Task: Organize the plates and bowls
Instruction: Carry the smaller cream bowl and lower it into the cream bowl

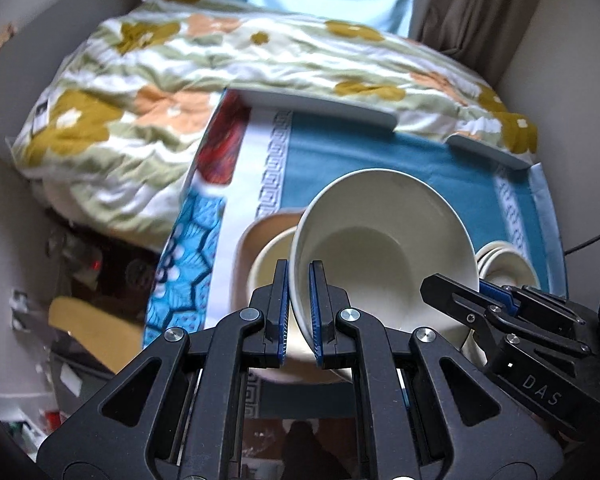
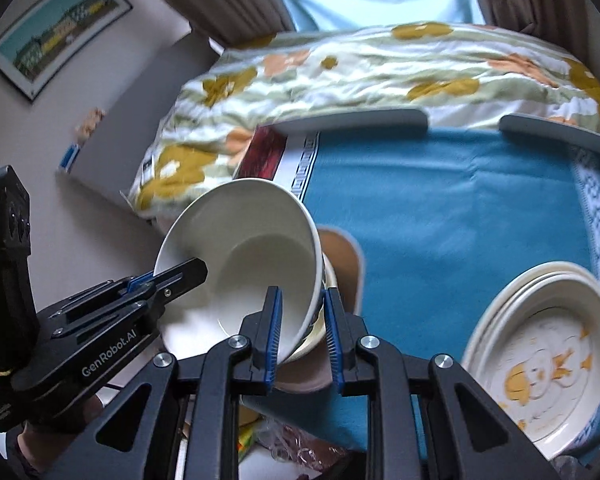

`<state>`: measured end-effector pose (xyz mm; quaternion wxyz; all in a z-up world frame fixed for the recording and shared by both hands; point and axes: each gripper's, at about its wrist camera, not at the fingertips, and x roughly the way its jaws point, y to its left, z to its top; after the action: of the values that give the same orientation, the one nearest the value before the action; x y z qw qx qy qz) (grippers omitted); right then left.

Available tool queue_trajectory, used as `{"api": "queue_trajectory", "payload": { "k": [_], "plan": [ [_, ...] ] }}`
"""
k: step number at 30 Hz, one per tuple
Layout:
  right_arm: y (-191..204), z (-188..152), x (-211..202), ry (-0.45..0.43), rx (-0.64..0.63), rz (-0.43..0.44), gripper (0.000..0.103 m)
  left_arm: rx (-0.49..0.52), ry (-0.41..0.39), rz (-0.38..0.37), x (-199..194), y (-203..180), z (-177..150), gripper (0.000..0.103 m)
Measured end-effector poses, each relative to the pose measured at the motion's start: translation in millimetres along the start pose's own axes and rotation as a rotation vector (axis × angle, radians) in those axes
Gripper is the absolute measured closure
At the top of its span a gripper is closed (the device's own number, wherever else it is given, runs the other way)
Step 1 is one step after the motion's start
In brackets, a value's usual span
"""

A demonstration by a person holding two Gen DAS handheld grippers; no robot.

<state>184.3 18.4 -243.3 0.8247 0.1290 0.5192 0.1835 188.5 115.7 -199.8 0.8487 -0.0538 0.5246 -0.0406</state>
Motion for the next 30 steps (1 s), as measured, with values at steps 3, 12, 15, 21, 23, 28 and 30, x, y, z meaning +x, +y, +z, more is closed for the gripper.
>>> {"api": "queue_trajectory", "payload": {
  "k": [3,12,15,21,23,28,30],
  "plan": [
    [5,-3,17,0.031,-0.017,-0.02,0.083,-0.015,0.03,-0.008,15,13,-7,0.095],
    [10,-5,46,0.08,-0.068,-0.094,0.084,0.019,0.082,0.004,43,16,-7,0.095],
    [9,-3,49,0.085,-0.076,-0.104,0.084,0.036,0.091,0.017,51,15,-7,0.095],
    [9,-3,54,0.095,-0.091,-0.124,0.084,0.084,0.091,0.058,58,9,-7,0.095],
    [9,-4,55,0.1,-0.092,-0.127,0.084,0.101,0.089,0.074,59,6,-7,0.095],
    [8,-3,57,0.102,-0.094,-0.133,0.084,0.153,0.075,0.124,60,-1,-9,0.095],
    [8,-3,57,0.101,-0.096,-0.136,0.084,0.168,0.07,0.138,60,-3,-10,0.095]
  ]
}}
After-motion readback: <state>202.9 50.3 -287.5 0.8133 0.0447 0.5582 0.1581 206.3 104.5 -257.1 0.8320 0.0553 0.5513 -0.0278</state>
